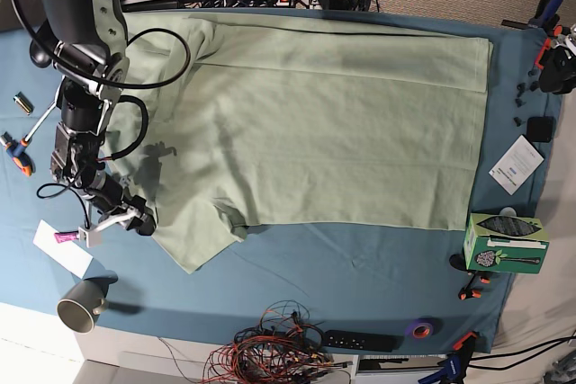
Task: Fold the T-shirt properly
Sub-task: 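Move the right gripper to the shirt's hem corner and grasp it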
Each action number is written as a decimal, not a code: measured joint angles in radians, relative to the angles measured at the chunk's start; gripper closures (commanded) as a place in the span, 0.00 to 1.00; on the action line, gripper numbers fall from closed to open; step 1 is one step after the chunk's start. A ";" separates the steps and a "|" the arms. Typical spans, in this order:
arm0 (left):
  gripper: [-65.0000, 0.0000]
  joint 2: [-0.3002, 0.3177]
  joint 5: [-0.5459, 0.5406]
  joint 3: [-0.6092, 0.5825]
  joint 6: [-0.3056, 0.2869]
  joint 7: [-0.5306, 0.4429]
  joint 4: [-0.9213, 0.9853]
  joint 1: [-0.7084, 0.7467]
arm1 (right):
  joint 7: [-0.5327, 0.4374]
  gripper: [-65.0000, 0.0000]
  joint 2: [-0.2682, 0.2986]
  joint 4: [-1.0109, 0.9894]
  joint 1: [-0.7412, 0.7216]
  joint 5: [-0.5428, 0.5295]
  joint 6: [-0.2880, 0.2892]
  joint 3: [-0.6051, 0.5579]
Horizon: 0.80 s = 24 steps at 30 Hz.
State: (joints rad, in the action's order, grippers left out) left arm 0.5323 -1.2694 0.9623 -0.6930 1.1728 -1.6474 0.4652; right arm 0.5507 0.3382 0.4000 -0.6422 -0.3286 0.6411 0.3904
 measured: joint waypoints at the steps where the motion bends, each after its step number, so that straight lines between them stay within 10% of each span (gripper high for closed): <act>1: 0.69 0.000 0.000 0.000 0.000 0.000 0.000 0.000 | -0.001 0.66 0.000 0.000 0.003 -0.014 0.005 0.000; 6: 0.69 0.000 0.000 0.000 0.000 0.000 0.000 0.000 | 0.003 1.00 0.002 -0.002 0.011 -0.053 -0.005 0.000; 13: 0.69 0.002 0.013 -0.003 0.000 -0.039 0.000 0.000 | -0.002 1.00 0.002 -0.003 0.016 -0.059 -0.003 0.000; 24: 0.69 0.091 0.412 -0.373 0.128 -0.236 0.036 -0.267 | -0.013 1.00 -0.001 -0.007 0.019 -0.097 -0.005 0.000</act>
State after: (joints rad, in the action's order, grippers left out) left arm 0.6231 -0.8577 0.5892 -0.5652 0.9367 -1.6115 0.1982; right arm 0.5377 0.3370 0.3927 -0.6235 -0.4255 0.6365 0.3904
